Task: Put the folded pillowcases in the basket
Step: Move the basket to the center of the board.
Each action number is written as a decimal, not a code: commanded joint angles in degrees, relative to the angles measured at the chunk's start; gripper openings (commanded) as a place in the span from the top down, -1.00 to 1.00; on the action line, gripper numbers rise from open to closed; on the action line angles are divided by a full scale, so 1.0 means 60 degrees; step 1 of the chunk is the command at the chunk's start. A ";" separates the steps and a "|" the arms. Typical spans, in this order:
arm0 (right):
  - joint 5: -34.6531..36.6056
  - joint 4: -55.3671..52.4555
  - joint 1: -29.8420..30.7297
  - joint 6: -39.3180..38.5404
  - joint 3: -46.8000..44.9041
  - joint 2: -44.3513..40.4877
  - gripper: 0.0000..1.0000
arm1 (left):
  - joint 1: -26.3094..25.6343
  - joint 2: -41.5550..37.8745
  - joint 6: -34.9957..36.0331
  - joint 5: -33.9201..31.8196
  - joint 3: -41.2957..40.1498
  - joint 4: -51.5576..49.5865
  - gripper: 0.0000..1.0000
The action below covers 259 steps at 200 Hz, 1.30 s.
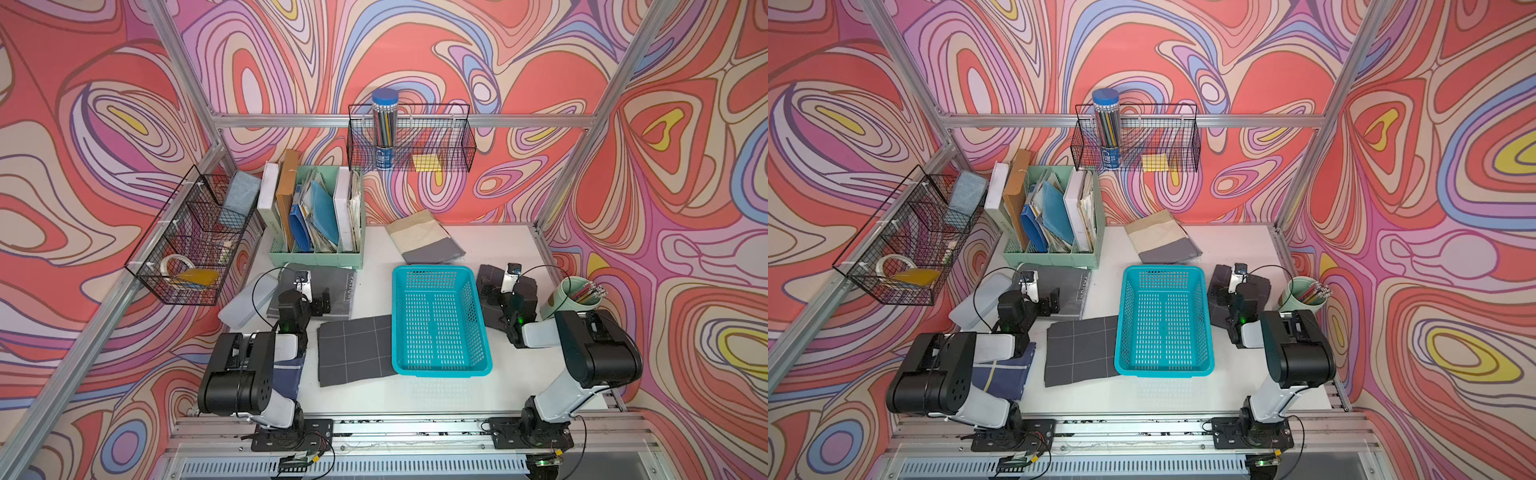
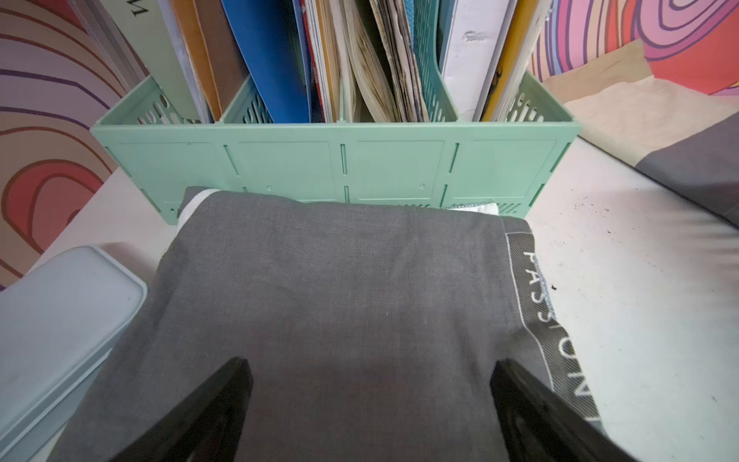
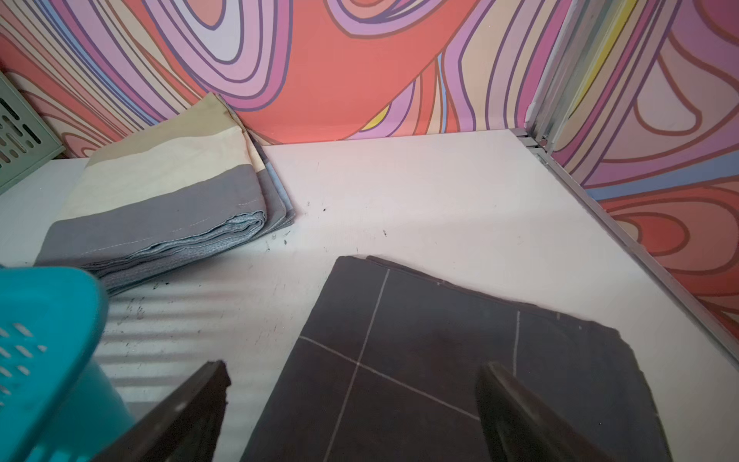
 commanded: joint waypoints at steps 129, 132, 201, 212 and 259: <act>-0.0031 0.0147 -0.0038 -0.0047 0.0179 0.0162 -0.96 | -0.0022 0.0126 0.0026 -0.0124 -0.0034 0.0195 -0.97; -0.0024 0.0147 -0.0038 -0.0053 0.0179 0.0160 -0.96 | -0.0022 0.0130 0.0030 -0.0133 -0.0034 0.0192 -0.97; -0.0033 0.0163 -0.0038 -0.0056 0.0174 0.0147 -0.96 | -0.0022 0.0120 0.0027 -0.0123 -0.0050 0.0213 -0.97; -0.0026 0.0158 -0.0044 -0.0057 0.0175 0.0145 -0.96 | -0.0014 0.0132 0.0026 -0.0117 -0.0030 0.0179 -0.97; 0.1424 -0.1672 -0.0038 0.0424 0.0873 -0.0553 -0.96 | -0.0022 -0.0697 0.0079 -0.0184 0.0140 -0.0752 -0.97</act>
